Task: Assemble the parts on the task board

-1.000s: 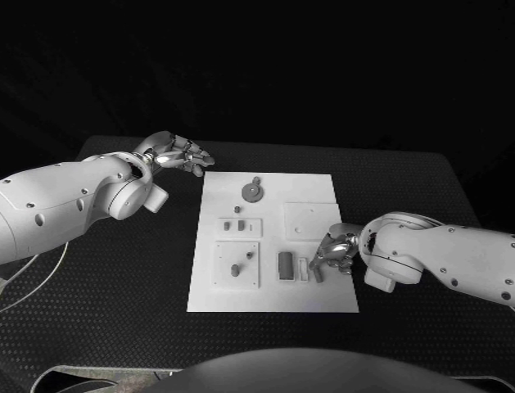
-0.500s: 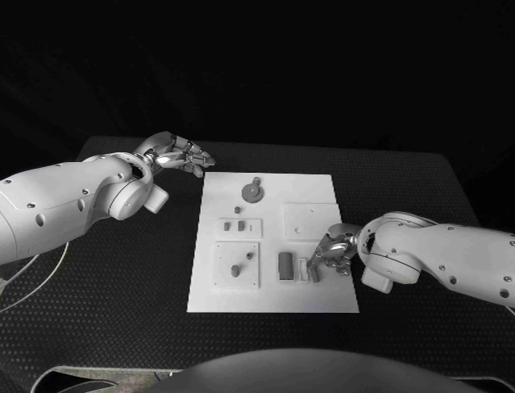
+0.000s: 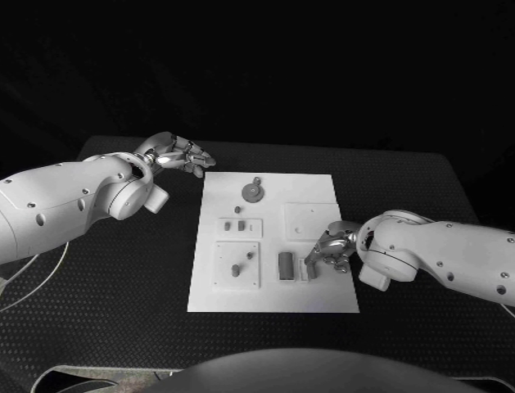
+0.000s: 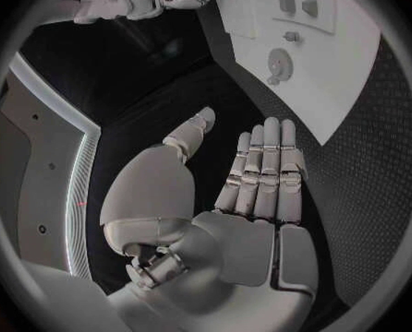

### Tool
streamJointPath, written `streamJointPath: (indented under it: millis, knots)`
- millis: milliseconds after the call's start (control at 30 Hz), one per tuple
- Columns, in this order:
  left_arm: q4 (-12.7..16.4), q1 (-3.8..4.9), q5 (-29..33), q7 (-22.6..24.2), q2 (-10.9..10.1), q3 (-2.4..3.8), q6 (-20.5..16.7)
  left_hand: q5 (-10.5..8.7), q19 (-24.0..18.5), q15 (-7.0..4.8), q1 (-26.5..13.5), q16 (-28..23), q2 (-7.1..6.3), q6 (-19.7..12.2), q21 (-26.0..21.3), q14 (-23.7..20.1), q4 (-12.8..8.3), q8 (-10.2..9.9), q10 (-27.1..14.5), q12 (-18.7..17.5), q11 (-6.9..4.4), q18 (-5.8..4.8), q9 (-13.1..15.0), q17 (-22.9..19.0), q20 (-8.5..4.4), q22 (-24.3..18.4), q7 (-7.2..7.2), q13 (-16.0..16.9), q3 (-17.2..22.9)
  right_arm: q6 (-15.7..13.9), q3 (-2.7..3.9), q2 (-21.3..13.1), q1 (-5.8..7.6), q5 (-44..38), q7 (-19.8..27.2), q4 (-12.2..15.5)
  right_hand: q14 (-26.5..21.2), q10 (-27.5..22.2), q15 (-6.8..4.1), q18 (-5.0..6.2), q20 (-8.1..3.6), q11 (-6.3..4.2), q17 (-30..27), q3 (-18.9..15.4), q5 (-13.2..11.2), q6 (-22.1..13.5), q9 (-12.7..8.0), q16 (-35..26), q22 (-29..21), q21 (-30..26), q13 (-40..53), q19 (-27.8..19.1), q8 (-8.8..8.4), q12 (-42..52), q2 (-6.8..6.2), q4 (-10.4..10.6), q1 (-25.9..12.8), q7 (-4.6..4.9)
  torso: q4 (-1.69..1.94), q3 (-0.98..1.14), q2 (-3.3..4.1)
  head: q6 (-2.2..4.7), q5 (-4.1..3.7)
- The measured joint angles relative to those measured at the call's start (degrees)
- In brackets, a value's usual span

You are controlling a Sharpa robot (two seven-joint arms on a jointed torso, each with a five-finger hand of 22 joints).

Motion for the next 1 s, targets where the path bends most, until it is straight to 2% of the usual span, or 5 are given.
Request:
streamJointPath:
  millis: [167,1000]
  knots:
    - [0.0,0.0,0.0,0.0,0.0,0.0,0.1,0.0,0.0,0.0,0.0,0.0,0.0,0.0,0.0,0.0,0.0,0.0,0.0,0.0,0.0,0.0,0.0,0.0,0.0,0.0,0.0,0.0,0.0,-0.3,0.02,0.2,0.0,0.4,0.1,-0.1,0.0,0.0,-0.11,0.0,0.0,0.0,0.0,0.0,0.0,0.0,0.0,0.0,0.0,0.0,0.0,0.0,0.0,0.0,0.23,0.0,-0.2,0.0,-0.01,-0.02,0.01,0.01,0.01]
    - [0.0,0.0,-0.2,-0.1,0.0,0.0,0.2,0.0,0.0,0.0,0.0,-0.2,0.0,0.0,0.0,0.0,0.0,0.0,0.0,0.0,0.0,0.0,0.0,0.1,0.0,0.0,0.0,0.0,0.0,0.7,0.0,1.3,0.02,1.4,-0.5,-1.3,-0.1,0.0,-0.02,0.0,0.03,0.02,0.0,-0.3,-0.1,0.0,-0.1,0.0,0.0,0.0,0.0,0.0,-0.01,0.0,-0.22,0.3,-1.1,0.0,0.0,-0.04,0.01,-0.15,-0.02]
